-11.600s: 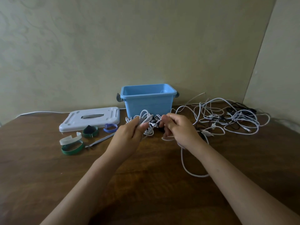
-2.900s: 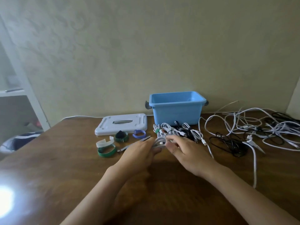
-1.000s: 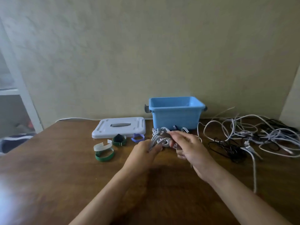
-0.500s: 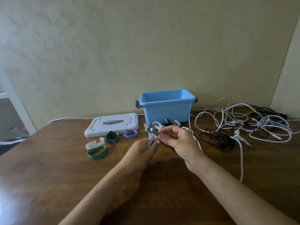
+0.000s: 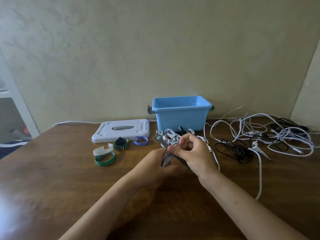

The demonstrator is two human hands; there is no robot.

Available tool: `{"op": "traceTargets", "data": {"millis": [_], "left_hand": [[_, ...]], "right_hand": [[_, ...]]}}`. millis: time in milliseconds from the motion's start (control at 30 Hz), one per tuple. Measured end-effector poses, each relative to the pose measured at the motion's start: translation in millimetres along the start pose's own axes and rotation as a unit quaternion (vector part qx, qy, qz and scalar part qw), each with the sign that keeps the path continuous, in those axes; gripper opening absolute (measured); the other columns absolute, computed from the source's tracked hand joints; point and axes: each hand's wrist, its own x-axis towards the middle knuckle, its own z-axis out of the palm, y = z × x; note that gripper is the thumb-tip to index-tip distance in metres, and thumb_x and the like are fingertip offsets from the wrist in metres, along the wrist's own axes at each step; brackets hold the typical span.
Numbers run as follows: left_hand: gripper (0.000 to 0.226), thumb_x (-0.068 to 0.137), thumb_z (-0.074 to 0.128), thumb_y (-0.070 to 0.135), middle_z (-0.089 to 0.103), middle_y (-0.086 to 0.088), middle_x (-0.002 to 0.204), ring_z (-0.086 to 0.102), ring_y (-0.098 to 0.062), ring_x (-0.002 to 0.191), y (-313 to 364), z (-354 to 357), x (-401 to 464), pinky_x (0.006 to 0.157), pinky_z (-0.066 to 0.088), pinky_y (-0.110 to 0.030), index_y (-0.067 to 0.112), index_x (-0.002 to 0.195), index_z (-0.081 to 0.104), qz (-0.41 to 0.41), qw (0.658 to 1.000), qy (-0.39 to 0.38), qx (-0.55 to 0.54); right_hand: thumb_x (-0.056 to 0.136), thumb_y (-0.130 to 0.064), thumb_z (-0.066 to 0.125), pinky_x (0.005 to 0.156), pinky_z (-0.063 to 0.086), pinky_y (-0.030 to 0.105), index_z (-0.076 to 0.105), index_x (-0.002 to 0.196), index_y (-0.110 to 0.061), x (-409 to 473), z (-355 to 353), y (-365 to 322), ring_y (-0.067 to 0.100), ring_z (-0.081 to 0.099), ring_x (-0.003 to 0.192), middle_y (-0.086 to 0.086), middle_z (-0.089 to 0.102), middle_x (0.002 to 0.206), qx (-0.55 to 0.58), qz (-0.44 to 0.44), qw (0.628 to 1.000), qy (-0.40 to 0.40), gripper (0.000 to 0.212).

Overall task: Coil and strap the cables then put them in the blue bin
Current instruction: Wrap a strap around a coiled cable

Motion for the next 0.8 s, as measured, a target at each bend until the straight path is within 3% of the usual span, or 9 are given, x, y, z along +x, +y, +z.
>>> {"op": "traceTargets", "data": {"millis": [33, 100, 133, 200, 267, 500, 600, 800], "left_hand": [[0.017, 0.090, 0.072, 0.028, 0.062, 0.012, 0.071, 0.051, 0.002, 0.057, 2.0, 0.0, -0.6, 0.053, 0.041, -0.016, 0.030, 0.085, 0.056, 0.009, 1.000, -0.004, -0.005], [0.016, 0.090, 0.068, 0.034, 0.061, 0.020, 0.064, 0.054, 0.006, 0.055, 4.2, -0.8, -2.4, 0.053, 0.040, -0.010, 0.032, 0.085, 0.054, 0.006, 0.999, -0.011, -0.033], [0.016, 0.091, 0.063, 0.039, 0.060, 0.016, 0.063, 0.053, 0.003, 0.052, 5.3, -1.2, -3.5, 0.053, 0.042, -0.013, 0.026, 0.086, 0.056, -0.001, 0.998, -0.013, -0.059], [0.044, 0.089, 0.052, 0.050, 0.056, 0.005, 0.064, 0.051, -0.006, 0.048, 6.1, -1.5, -4.8, 0.051, 0.045, -0.028, 0.007, 0.091, 0.057, -0.022, 0.994, -0.001, -0.104], [0.057, 0.091, 0.045, 0.054, 0.053, 0.001, 0.060, 0.048, -0.011, 0.044, 4.4, -0.2, -4.5, 0.046, 0.044, -0.030, -0.002, 0.093, 0.056, -0.048, 0.990, 0.022, -0.131], [0.049, 0.107, 0.037, 0.034, 0.043, -0.012, 0.066, 0.038, -0.014, 0.043, 4.9, 5.6, -1.4, 0.040, 0.034, -0.026, -0.011, 0.099, 0.053, -0.098, 0.975, 0.056, -0.193], [0.045, 0.107, 0.036, 0.036, 0.043, -0.008, 0.062, 0.038, -0.012, 0.041, 4.3, 3.6, -0.5, 0.039, 0.033, -0.025, -0.003, 0.092, 0.054, -0.114, 0.968, 0.065, -0.215], [0.044, 0.107, 0.037, 0.035, 0.046, -0.004, 0.057, 0.039, -0.014, 0.041, 1.5, 1.2, -0.3, 0.038, 0.034, -0.026, 0.003, 0.082, 0.054, -0.109, 0.967, 0.107, -0.202]], "right_hand": [[0.074, -0.027, 0.089, 0.076, 0.054, 0.035, 0.057, 0.081, -0.018, 0.5, -0.6, 1.1, 0.016, 0.071, 0.075, -0.008, 0.067, 0.063, -0.005, 0.000, 1.000, 0.005, 0.034], [0.073, -0.027, 0.089, 0.070, 0.053, 0.032, 0.055, 0.082, -0.016, 1.2, -1.2, 1.6, 0.014, 0.068, 0.069, -0.008, 0.066, 0.060, -0.013, -0.006, 1.000, 0.009, 0.037], [0.073, -0.027, 0.090, 0.066, 0.051, 0.030, 0.054, 0.081, -0.015, 1.3, -1.2, 1.4, 0.011, 0.063, 0.064, -0.007, 0.065, 0.059, -0.016, -0.012, 1.000, 0.010, 0.038], [0.072, -0.026, 0.090, 0.062, 0.049, 0.025, 0.054, 0.081, -0.015, 1.1, -1.2, 0.9, 0.008, 0.058, 0.061, -0.003, 0.065, 0.061, -0.031, -0.021, 0.999, 0.006, 0.039], [0.072, -0.029, 0.090, 0.061, 0.049, 0.019, 0.055, 0.082, -0.015, 0.2, -1.4, 0.3, 0.005, 0.060, 0.063, -0.002, 0.067, 0.066, -0.049, -0.030, 0.998, 0.003, 0.039], [0.078, -0.035, 0.086, 0.063, 0.046, 0.014, 0.058, 0.085, -0.023, 0.2, 0.4, 1.6, -0.002, 0.064, 0.067, -0.006, 0.070, 0.072, -0.082, -0.051, 0.995, -0.010, 0.031], [0.077, -0.025, 0.088, 0.068, 0.049, 0.012, 0.062, 0.088, -0.020, -0.1, -1.5, 1.1, 0.000, 0.069, 0.076, -0.009, 0.074, 0.078, -0.076, -0.062, 0.995, -0.031, 0.029], [0.078, -0.016, 0.088, 0.077, 0.056, 0.023, 0.064, 0.090, -0.023, 1.5, -1.3, 2.9, 0.008, 0.071, 0.085, -0.005, 0.075, 0.088, -0.091, -0.107, 0.989, -0.045, 0.028]]}}
